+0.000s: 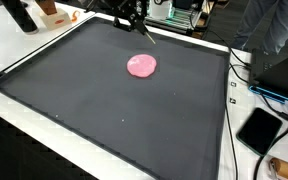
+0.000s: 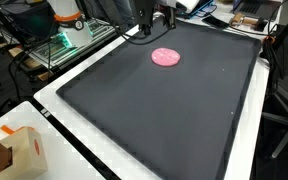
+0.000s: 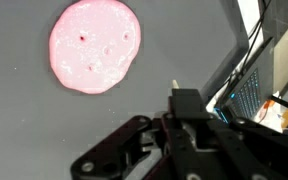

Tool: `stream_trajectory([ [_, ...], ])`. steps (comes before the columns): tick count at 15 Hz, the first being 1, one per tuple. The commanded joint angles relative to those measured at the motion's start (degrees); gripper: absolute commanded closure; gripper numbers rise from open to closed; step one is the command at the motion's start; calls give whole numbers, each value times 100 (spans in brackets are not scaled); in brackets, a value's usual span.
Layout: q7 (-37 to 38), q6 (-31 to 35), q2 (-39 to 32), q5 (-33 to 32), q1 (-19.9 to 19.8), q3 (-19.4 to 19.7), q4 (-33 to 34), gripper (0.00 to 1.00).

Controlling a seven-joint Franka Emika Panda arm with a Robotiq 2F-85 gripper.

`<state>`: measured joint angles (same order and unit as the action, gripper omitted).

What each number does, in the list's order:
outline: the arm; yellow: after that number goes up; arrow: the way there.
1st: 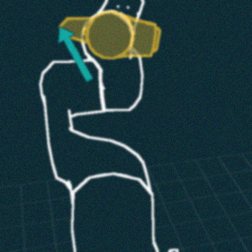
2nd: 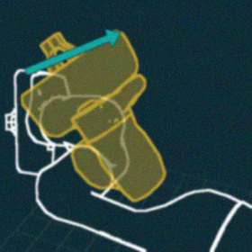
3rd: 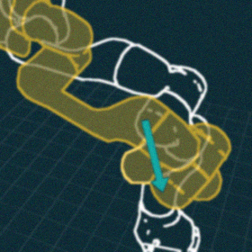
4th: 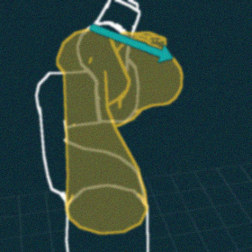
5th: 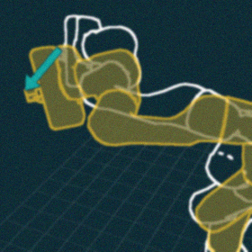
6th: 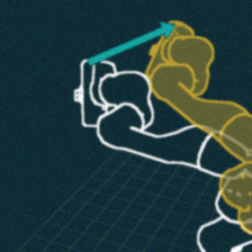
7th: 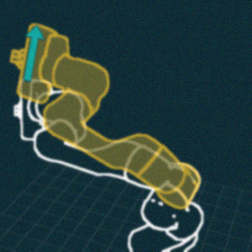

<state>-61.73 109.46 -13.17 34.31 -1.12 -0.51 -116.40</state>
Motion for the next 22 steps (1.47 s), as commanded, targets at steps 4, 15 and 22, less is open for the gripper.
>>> stream_trajectory([
  [4,1361,604,412,-1823,511,-380,-127,97],
  [15,3670,1136,289,-5004,1217,-848,-159,97],
  [22,4271,1027,160,-5873,1373,-984,-91,87],
])
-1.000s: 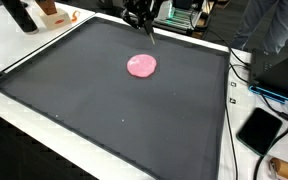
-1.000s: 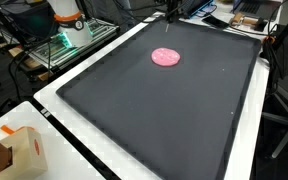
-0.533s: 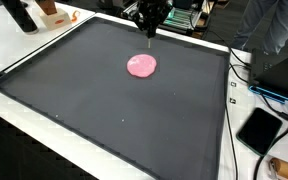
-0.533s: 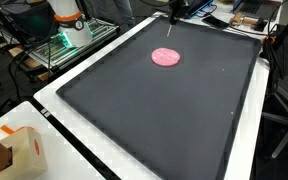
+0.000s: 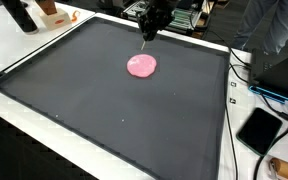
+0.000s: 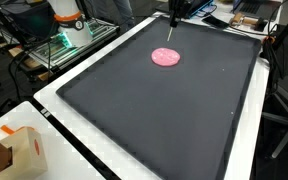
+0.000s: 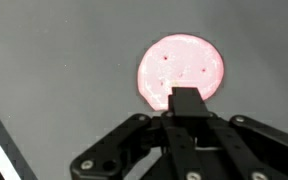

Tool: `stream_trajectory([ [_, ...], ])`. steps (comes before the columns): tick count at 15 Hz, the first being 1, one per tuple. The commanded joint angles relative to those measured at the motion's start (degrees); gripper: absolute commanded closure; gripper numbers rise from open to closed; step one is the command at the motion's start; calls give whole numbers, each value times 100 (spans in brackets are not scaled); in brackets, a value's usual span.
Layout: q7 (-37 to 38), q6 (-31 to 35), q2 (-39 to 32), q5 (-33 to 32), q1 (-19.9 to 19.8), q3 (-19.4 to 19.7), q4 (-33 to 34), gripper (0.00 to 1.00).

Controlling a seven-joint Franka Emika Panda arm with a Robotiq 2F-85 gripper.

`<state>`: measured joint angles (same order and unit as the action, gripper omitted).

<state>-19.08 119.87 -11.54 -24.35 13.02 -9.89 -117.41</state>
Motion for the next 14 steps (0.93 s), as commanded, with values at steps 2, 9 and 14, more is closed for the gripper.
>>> stream_trajectory([
  [2,1,-14,-10,-4,-53,-47,33,87],
  [9,337,-90,8,-330,58,-41,4,97],
  [14,1229,-200,-26,-1142,429,-161,-81,97],
])
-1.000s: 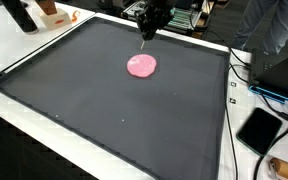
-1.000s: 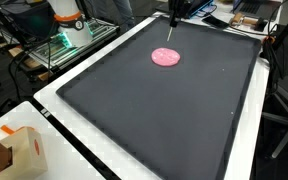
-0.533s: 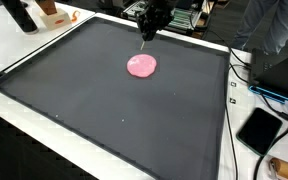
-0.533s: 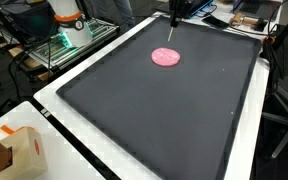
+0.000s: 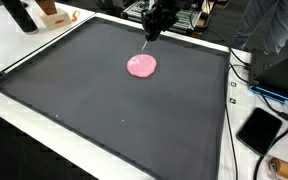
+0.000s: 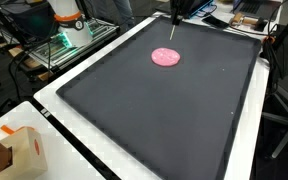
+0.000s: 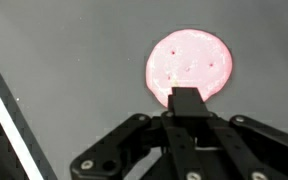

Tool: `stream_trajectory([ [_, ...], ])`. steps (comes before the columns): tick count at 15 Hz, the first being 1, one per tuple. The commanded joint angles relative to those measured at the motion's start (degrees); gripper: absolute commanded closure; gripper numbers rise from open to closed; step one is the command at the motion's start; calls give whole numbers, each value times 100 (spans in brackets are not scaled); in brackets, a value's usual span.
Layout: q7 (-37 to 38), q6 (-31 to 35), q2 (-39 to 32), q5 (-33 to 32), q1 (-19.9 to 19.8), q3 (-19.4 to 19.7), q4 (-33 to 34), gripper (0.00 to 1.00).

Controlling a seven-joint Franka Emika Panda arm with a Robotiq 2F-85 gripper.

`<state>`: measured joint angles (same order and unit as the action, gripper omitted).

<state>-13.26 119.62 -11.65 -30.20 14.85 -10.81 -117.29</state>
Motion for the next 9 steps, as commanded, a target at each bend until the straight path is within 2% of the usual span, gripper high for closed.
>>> stream_trajectory([
  [1,875,-264,-52,-745,334,-101,-93,97],
  [9,2578,-1070,-597,-1700,895,-331,97,97],
])
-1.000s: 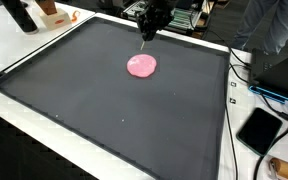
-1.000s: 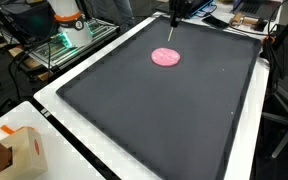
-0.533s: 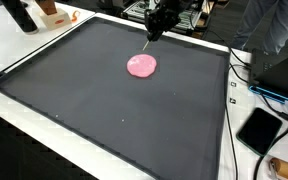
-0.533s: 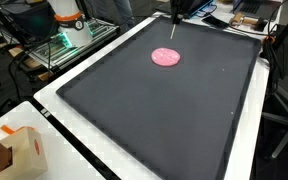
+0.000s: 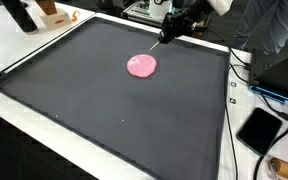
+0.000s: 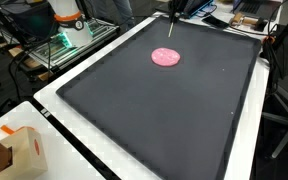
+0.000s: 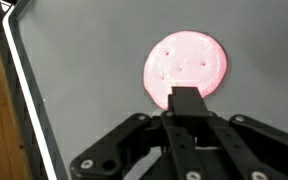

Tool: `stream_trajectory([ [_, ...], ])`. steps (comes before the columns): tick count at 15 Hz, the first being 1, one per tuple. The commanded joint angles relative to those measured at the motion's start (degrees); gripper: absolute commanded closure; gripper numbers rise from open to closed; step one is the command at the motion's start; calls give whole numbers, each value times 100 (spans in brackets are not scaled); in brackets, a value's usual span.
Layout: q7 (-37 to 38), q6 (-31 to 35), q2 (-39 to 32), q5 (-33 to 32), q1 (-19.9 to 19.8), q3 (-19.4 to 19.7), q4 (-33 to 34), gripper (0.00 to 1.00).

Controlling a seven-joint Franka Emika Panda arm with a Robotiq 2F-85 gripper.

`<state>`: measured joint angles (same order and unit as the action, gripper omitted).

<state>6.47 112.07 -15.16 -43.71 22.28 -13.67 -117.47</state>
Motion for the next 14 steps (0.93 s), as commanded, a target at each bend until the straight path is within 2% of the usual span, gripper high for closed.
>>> stream_trajectory([
  [1,788,-351,-318,-418,191,-52,141,97],
  [7,1745,-612,-804,-843,394,-7,362,97],
  [14,2320,-1052,-1236,-1029,535,12,699,97],
])
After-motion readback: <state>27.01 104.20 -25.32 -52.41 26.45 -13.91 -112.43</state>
